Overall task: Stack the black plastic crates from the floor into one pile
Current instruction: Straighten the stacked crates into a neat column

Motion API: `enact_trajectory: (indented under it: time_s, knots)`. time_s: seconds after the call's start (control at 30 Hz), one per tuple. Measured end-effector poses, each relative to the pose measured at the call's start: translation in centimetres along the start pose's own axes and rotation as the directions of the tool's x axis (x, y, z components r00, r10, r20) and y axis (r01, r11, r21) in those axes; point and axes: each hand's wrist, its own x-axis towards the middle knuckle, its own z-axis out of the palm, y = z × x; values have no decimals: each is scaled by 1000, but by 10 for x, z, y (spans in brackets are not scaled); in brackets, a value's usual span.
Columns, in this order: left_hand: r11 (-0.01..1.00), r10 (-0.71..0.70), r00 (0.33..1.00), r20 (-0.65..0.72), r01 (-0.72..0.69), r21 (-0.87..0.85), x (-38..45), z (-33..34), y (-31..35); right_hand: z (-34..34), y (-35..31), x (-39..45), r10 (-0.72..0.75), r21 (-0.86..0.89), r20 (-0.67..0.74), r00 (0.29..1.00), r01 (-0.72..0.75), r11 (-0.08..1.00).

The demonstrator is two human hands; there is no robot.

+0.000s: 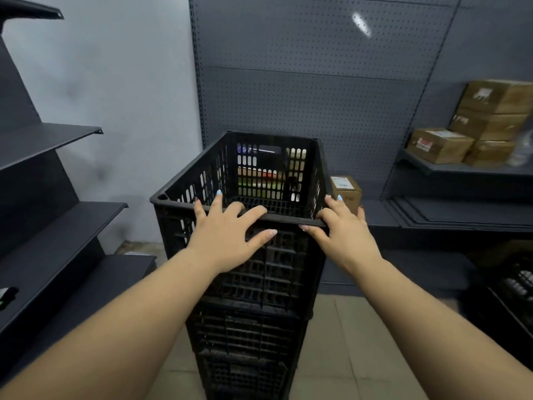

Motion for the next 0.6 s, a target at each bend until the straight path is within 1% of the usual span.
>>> enact_trajectory:
  time_s: [0.17,0.3,0.37,0.43,0.53,0.6]
  knots:
    - [986,131,990,45,-125,-111,-19,-5,-69,14,-79,-48,98,-100,-121,988,-111,989]
    - [958,222,974,43,-210,-197,-26,-7,-123,33,-154,-77,178,-135,-253,951,-217,967]
    - [940,282,957,67,-262,-218,-26,-9,-148,40,-190,-86,231,-148,-272,934,-278,949]
    - [931,303,949,88,-275,-239,-25,-10,-171,44,-222,-93,263,-171,-252,931,-310,935]
    - [932,304,938,165,-257,-256,-24,-11,-198,45,-247,-100,233,-177,-192,953,-267,947]
    - [949,266,937,224,-214,-232,-25,-20,-203,40,-245,-107,136,-186,-179,974,-170,968]
